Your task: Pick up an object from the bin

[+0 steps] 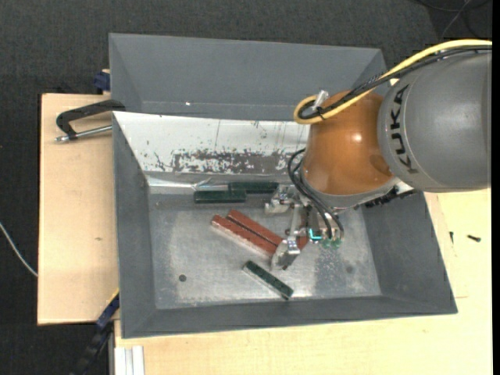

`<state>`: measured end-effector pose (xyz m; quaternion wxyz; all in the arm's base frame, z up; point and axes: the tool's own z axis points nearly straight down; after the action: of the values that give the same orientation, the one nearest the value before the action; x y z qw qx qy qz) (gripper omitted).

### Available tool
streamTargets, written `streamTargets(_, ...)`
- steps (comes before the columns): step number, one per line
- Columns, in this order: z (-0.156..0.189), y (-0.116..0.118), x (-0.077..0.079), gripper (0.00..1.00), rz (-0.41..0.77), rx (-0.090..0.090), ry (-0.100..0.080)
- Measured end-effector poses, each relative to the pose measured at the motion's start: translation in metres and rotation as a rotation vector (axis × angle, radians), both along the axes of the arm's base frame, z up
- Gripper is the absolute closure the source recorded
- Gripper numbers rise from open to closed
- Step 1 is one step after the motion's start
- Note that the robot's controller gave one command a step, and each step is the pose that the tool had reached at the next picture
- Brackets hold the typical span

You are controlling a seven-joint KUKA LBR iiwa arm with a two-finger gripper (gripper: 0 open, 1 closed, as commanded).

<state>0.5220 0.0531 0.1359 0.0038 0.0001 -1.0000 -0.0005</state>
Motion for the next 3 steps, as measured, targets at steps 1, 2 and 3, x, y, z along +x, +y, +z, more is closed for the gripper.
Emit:
streamTargets(1,0.004,0.000,0.002,0.00,0.000,0.000,-0.008)
streamTargets(2,-0.059,-0.018,-0.001,1.00,-0.144,0.003,-0.008)
streamTargets(3,-0.059,-0.018,-0.001,1.00,-0.144,0.003,-0.008)
